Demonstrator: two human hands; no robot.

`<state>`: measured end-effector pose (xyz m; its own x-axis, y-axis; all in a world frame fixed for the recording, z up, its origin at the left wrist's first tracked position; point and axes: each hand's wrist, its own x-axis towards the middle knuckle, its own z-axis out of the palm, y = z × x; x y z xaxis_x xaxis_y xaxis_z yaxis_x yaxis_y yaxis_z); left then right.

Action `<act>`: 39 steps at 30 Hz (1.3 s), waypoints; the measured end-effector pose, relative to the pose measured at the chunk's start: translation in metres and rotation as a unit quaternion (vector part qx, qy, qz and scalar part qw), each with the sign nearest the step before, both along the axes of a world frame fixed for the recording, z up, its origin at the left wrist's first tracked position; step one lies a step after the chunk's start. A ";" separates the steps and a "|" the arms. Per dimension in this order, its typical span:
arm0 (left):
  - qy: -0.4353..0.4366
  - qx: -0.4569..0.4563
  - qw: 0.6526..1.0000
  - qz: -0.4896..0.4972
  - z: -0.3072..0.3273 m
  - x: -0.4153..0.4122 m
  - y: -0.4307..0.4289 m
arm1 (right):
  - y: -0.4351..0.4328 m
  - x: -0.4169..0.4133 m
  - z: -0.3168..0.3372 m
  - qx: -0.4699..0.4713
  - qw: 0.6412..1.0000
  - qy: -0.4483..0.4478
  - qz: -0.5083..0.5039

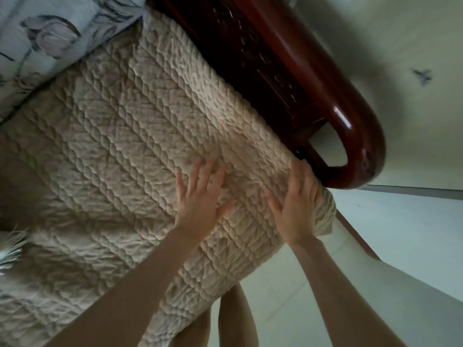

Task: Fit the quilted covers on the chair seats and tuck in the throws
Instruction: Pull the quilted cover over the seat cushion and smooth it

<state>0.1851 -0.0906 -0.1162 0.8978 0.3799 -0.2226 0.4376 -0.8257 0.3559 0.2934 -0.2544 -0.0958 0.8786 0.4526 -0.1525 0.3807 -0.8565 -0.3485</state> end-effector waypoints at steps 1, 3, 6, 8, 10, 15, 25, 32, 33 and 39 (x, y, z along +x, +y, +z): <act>-0.025 -0.004 1.000 -0.005 0.002 0.012 0.002 | -0.001 0.003 -0.002 -0.001 1.000 0.014 -0.018; -0.073 0.004 0.997 -0.025 0.005 0.035 0.008 | -0.002 0.009 -0.004 -0.005 0.999 0.025 -0.047; -0.102 0.025 0.991 -0.083 0.014 0.066 0.020 | 0.001 0.014 -0.005 -0.023 0.999 -0.016 -0.040; -0.106 0.058 0.983 -0.136 0.019 0.081 0.026 | 0.001 0.013 -0.005 -0.014 0.999 -0.032 -0.030; -0.106 0.086 0.976 -0.170 0.017 0.087 0.032 | 0.000 0.009 -0.002 0.005 0.999 -0.043 -0.010; -0.099 0.142 0.970 -0.169 0.015 0.087 0.048 | 0.002 0.009 0.008 0.082 0.996 0.034 -0.009; -0.104 0.134 0.975 -0.146 0.019 0.073 0.052 | 0.026 0.047 0.021 -0.071 0.972 0.222 -0.042; -0.187 0.116 0.967 -0.127 0.036 0.077 0.050 | 0.011 0.034 0.042 0.087 0.988 -0.055 -0.115; -0.194 0.112 0.967 -0.122 0.038 0.081 0.048 | 0.008 0.034 0.047 0.092 0.983 -0.095 -0.126; -0.060 0.089 0.989 -0.100 0.029 0.075 0.046 | 0.009 0.020 0.039 0.077 0.997 0.004 -0.024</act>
